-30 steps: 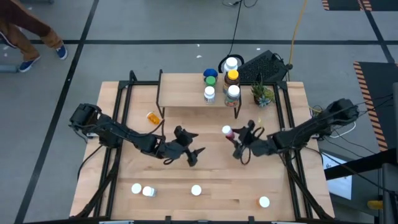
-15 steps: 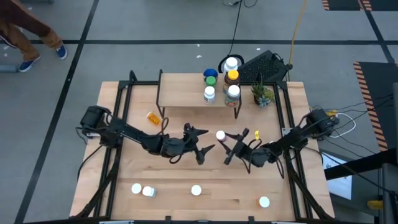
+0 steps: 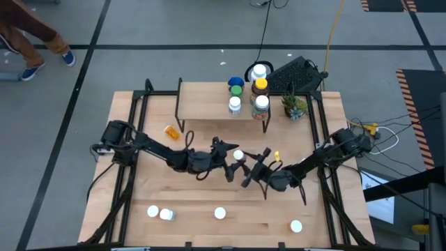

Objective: Pick and place medicine bottles onto shelf by color
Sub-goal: Put the pink pill bottle on the shelf

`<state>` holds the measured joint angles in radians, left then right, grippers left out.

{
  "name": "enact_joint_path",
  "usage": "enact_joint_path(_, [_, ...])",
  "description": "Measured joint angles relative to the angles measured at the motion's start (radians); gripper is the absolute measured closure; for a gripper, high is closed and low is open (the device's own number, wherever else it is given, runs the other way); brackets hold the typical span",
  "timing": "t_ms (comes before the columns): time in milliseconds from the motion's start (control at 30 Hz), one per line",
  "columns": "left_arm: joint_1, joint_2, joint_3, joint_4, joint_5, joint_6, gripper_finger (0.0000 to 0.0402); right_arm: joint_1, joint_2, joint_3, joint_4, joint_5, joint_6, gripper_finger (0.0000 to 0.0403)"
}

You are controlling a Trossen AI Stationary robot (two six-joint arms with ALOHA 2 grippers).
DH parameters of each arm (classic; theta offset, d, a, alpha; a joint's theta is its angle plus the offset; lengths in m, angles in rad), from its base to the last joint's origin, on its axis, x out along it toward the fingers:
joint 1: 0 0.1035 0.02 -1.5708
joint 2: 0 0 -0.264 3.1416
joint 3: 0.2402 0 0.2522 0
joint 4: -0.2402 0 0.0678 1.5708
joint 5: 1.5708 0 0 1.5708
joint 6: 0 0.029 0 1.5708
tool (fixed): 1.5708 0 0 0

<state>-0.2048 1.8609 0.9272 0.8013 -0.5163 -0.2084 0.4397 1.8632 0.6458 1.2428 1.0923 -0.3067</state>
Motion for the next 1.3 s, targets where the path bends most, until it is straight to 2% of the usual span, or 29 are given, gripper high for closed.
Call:
enact_joint_path(133, [-0.009,-0.003,0.000,-0.020,-0.087,-0.064,0.0065,0.000,0.002,0.003,0.003,0.098,-0.003,0.0245])
enact_joint_path(233, [-0.010,-0.007,0.000,-0.021,-0.108,-0.075,0.0100,0.000,0.002,0.003,0.001,0.136,-0.009,0.0245])
enact_joint_path(433, [0.012,-0.008,0.000,0.018,-0.015,-0.070,0.0171,0.000,0.001,0.003,-0.005,0.135,-0.005,0.0245])
enact_joint_path(600, [0.028,-0.008,0.000,0.019,0.036,-0.059,0.0195,-0.001,0.001,0.003,-0.005,0.135,-0.004,0.0245])
enact_joint_path(833, [0.043,-0.008,0.000,0.014,0.057,-0.057,0.0240,-0.002,0.001,0.002,-0.005,0.145,-0.015,0.0244])
enact_joint_path(1100, [0.046,-0.008,0.000,0.014,0.060,-0.055,0.0244,-0.003,0.001,0.002,-0.005,0.144,-0.044,0.0211])
enact_joint_path(1300, [0.047,-0.064,0.000,-0.054,0.069,-0.033,0.0246,0.024,-0.042,0.002,-0.006,0.159,-0.166,0.0174])
